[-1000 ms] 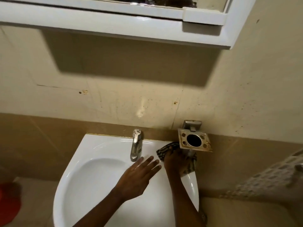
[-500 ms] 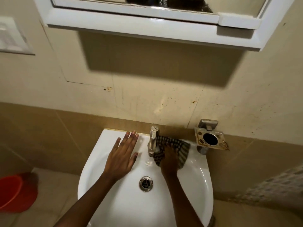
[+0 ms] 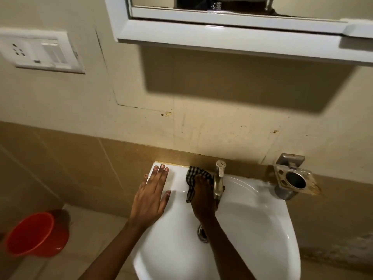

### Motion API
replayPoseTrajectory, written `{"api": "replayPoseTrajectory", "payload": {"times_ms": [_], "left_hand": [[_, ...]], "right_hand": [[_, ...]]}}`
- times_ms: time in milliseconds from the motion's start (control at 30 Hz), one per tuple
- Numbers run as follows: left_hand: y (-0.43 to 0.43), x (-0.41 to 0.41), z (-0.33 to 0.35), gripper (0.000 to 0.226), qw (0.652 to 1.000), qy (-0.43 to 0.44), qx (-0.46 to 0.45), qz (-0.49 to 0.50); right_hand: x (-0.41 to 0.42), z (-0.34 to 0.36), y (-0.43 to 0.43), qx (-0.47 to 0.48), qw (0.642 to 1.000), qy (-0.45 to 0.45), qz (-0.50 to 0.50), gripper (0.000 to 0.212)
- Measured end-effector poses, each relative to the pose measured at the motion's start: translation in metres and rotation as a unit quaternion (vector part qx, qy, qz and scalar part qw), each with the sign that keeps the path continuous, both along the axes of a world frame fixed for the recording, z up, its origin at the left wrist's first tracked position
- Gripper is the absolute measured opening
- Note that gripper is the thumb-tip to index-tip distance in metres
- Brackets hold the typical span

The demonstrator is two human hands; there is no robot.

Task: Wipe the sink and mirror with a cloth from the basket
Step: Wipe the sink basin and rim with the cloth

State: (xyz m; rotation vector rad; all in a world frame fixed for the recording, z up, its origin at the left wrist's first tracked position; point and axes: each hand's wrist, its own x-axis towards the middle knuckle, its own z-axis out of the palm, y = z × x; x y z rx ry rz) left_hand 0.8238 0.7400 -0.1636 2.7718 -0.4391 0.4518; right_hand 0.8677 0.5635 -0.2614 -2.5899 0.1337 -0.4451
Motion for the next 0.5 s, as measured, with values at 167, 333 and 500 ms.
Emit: {"api": "replayPoseTrajectory", "payload": {"times_ms": [167,333,500], "left_hand": [[0.024,0.005,-0.003,0.061,0.999,0.0,-0.032,0.02],[0.043,0.007,-0.012,0.06,0.997,0.003,-0.077,0.019],[0.047,0.01,-0.021,0.059,0.99,0.053,-0.128,-0.004]], "right_hand": [[0.022,0.031,0.058,0.037,0.992,0.108,-0.047,0.051],[0.013,0.011,0.125,0.006,0.982,0.126,0.141,0.052],[-0.041,0.028,0.148,0.038,0.96,0.142,0.239,0.049]]}}
